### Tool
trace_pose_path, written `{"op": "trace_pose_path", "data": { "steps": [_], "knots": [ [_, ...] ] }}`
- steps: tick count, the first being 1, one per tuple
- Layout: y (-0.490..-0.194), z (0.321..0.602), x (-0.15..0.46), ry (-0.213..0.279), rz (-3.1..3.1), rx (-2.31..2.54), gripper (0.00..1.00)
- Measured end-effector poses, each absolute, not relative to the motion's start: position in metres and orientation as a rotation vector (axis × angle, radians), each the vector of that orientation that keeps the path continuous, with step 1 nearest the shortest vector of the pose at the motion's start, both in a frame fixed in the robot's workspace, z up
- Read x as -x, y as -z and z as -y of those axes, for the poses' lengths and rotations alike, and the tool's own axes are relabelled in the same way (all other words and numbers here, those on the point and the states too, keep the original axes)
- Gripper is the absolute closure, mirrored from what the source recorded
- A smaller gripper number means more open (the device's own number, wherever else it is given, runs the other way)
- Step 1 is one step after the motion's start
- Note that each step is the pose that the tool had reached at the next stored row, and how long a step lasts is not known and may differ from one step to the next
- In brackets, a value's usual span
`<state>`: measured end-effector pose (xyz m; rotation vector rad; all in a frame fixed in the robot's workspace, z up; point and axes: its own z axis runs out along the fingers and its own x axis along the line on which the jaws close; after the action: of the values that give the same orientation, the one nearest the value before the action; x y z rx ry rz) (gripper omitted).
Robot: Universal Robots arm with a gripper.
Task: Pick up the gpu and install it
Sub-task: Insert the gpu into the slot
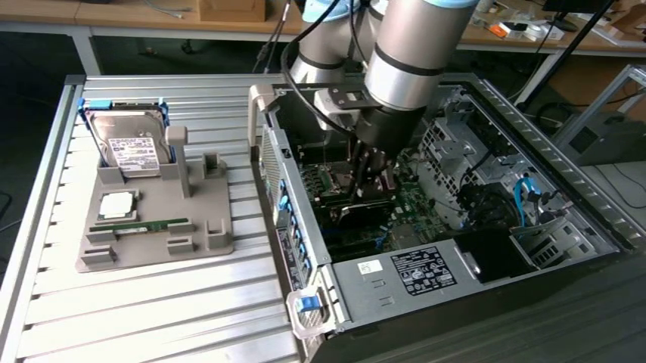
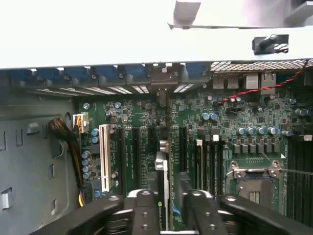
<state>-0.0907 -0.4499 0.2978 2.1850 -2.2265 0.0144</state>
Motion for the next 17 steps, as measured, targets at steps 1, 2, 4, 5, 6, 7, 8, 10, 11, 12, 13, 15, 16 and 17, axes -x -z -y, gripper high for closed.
{"op": "trace_pose_path", "data": {
  "steps": [1,2,4,5,6,7,8,10,11,12,13,15,16,17],
  "knots": [
    [-0.298,0.45,0.089,-0.014,2.221,-2.189,0.8],
    [-0.298,0.45,0.087,-0.012,2.215,-2.194,0.86],
    [-0.298,0.449,0.082,-0.009,2.205,-2.203,0.86],
    [-0.298,0.449,0.079,-0.008,2.2,-2.207,0.89],
    [-0.298,0.449,0.076,-0.006,2.195,-2.211,0.89],
    [-0.298,0.449,0.073,-0.005,2.19,-2.214,0.89],
    [-0.297,0.449,0.069,-0.002,2.186,-2.216,0.89],
    [-0.297,0.449,0.058,0.003,2.18,-2.218,0.89],
    [-0.296,0.449,0.054,0.005,2.178,-2.217,0.89],
    [-0.296,0.449,0.049,0.007,2.176,-2.217,0.89],
    [-0.296,0.449,0.044,0.01,2.174,-2.217,0.89],
    [-0.295,0.449,0.036,0.014,2.17,-2.217,0.89],
    [-0.295,0.449,0.031,0.017,2.169,-2.216,0.89],
    [-0.295,0.449,0.027,0.019,2.167,-2.216,0.89]
  ]
}}
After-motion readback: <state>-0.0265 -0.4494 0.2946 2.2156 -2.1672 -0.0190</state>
